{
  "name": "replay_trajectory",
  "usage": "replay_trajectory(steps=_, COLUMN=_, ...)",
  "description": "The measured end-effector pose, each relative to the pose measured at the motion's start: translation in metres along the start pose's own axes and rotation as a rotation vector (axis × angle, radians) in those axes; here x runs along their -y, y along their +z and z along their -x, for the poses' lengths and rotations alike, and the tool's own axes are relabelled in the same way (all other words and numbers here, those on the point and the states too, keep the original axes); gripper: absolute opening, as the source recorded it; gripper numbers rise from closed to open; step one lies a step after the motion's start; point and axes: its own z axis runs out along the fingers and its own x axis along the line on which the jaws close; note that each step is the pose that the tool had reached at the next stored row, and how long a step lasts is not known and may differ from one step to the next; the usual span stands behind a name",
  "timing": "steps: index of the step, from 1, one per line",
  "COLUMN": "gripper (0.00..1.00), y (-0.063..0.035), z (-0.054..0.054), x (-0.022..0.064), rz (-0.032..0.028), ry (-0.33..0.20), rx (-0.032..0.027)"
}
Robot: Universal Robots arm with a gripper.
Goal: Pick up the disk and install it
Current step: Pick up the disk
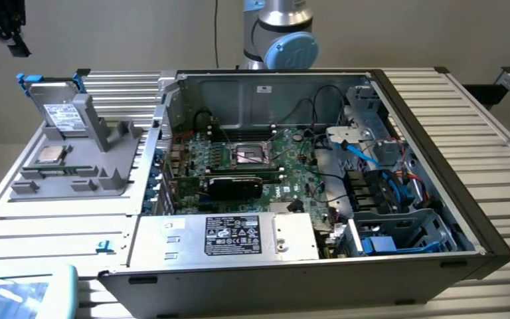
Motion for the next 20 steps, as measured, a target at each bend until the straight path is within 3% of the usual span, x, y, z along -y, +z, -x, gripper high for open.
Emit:
replay_trajectory(steps=13, gripper=0.12, y=0.0008, z=0.0027, x=-0.0004, rz=0.0000, ry=-0.006, rx=0.0007)
replay_trajectory(steps=15, gripper=0.18, y=0.0008, z=0.0027, x=-0.0004, rz=0.0000, ry=-0.006, rx=0.0007)
replay_trajectory(steps=16, gripper=0.31, y=0.0008, z=0.0027, x=-0.0004, rz=0.0000, ry=-0.006, rx=0.0007)
replay_trajectory(steps=20, gripper=0.42, y=0.0008, z=0.0027, x=-0.0004, rz=0.0000, ry=-0.006, rx=0.0007)
